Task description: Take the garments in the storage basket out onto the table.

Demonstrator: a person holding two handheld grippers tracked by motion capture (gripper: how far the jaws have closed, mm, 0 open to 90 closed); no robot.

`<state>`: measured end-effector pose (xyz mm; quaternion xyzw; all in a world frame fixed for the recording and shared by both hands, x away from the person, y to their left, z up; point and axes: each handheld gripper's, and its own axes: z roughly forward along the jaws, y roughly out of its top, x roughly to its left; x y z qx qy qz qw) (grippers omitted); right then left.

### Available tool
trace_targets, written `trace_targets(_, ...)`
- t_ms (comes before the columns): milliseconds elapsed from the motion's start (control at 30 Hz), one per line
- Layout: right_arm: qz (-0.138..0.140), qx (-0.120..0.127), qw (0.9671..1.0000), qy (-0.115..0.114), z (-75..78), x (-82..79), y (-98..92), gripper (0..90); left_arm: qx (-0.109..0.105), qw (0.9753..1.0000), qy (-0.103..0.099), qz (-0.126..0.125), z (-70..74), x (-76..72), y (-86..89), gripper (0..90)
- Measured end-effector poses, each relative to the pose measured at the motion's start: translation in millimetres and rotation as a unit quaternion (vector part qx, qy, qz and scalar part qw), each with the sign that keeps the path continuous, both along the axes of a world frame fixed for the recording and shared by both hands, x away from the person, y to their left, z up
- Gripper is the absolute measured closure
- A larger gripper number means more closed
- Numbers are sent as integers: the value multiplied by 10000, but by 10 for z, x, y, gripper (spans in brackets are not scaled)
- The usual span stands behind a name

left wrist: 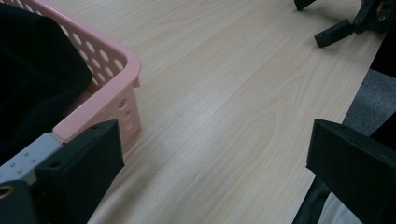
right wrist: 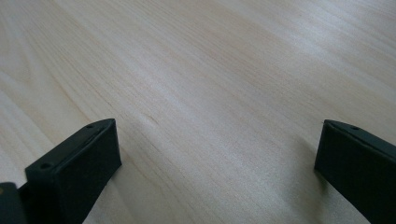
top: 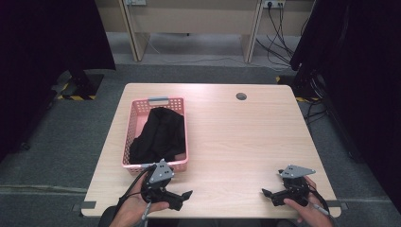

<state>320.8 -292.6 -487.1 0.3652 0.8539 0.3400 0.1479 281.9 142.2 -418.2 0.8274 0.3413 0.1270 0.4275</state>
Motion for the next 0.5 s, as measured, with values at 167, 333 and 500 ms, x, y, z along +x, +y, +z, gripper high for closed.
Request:
trace_targets(167,0,1,10000,-1,0,0,0,4,-15,10000,-17,41,14,3,23,30)
trace_targets(333,-1,1,10000,0,0,0,0,3,-19,10000,-40,66,39,15,44,29)
trace_targets(500,-3,0,10000,-1,0,0,0,4,-23,9998,-104,174,138,76,78,27)
